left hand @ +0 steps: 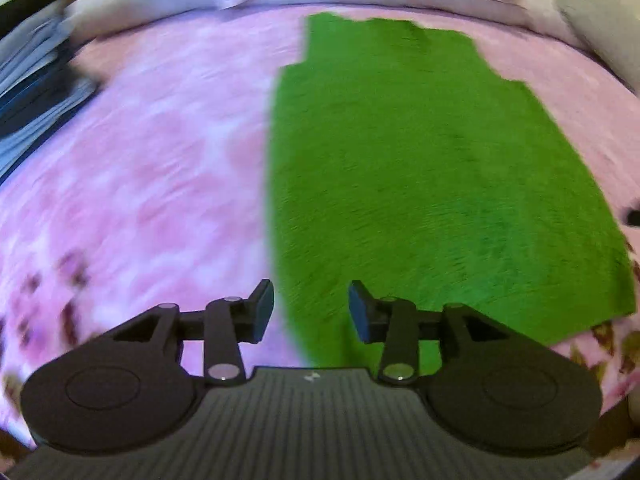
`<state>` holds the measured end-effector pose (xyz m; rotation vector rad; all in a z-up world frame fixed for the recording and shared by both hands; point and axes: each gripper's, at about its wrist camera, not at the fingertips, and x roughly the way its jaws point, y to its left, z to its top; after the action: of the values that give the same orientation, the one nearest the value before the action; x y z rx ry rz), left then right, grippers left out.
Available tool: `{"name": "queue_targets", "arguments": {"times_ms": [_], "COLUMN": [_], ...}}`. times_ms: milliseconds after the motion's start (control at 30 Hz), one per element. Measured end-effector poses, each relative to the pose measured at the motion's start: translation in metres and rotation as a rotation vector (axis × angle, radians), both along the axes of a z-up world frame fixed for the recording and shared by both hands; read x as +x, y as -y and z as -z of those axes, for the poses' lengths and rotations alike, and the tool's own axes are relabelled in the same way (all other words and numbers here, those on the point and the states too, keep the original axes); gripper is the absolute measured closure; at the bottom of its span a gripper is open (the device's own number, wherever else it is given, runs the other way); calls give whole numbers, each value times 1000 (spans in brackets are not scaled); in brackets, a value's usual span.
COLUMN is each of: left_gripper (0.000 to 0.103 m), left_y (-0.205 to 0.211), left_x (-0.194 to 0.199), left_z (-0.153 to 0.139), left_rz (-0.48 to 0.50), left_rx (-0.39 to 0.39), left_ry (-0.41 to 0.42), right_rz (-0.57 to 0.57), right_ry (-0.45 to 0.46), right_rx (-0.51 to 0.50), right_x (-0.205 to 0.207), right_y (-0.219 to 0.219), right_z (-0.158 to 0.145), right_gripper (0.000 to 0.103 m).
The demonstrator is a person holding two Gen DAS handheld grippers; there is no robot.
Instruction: Fold large clothes
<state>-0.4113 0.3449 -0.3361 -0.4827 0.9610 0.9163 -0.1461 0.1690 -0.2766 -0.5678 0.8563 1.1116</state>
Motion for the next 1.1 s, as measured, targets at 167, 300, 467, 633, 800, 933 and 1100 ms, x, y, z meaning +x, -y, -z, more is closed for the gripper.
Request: {"name": "queue_targets", "arguments": {"times_ms": [167,300,467,633,800,933,1100], "left_gripper": [65,64,64,64,55,48,43], "left_y": [-6,13,32,46,54,61,82], "left_x": [29,9,1,15,34,45,52], "left_z": [36,34,19,-41,-119,-171,-204], "left_rz": [57,26,-4,-17,-38,-35,-17], "left_rx": [-138,-166,-276,-291,-198,-108,-76], "left_ry": [-36,-36,-129,-137,-105,-82,-81], "right_rz": [-84,-70,-75,-43,-79,-108,-159], "right_ry": [15,1,-66,-194,-240,-257,-251], "right_rx": [-100,-142,-277,-346,-227,-153,-124], "right_x": [-26,-35,-29,-12,-10,-16,-32], "right_y": [-20,11,21,13,4,3,19], "right_z": [44,53,47,6,-73,-124,-165], "right_gripper": [67,66,65,58,28,27,26]}}
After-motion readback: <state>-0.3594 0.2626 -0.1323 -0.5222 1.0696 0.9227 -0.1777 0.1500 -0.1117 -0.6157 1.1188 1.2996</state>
